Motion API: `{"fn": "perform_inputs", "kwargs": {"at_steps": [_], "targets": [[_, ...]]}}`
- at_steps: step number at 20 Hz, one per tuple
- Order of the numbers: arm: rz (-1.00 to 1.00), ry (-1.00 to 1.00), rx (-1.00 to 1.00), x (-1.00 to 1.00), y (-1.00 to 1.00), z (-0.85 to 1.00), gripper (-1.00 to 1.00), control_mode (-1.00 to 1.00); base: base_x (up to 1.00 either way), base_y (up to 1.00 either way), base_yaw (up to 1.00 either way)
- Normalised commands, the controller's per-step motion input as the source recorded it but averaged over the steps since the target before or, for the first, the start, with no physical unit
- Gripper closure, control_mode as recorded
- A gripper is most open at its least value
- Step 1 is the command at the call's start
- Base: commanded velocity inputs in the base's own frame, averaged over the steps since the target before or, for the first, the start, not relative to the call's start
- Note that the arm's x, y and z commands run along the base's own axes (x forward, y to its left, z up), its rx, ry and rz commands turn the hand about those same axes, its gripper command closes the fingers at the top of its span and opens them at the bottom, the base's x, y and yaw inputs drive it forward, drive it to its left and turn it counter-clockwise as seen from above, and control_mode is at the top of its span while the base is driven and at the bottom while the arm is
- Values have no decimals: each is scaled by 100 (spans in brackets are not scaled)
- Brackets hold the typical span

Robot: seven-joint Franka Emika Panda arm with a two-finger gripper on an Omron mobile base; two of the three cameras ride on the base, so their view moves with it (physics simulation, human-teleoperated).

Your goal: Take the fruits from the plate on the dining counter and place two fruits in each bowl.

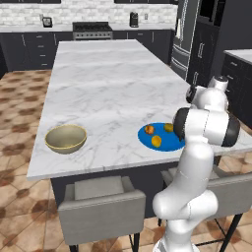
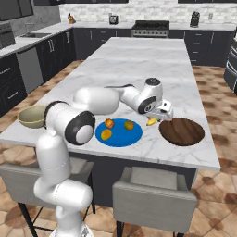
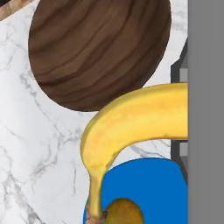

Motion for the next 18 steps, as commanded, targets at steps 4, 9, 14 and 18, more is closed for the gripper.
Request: {"fn": "perform_inputs", "kwargs": {"at_steps": [4,9,14,18], "targets": [[-5,0,1,7,-81,-18,100,-100,0,0,0],[-4,0,0,0,-57,-45,100,-100,0,0,0],[-1,0,0,0,-41,-41,100,-100,0,0,0],[0,0,0,8,-4,-32,100,-100,0,0,0]]}}
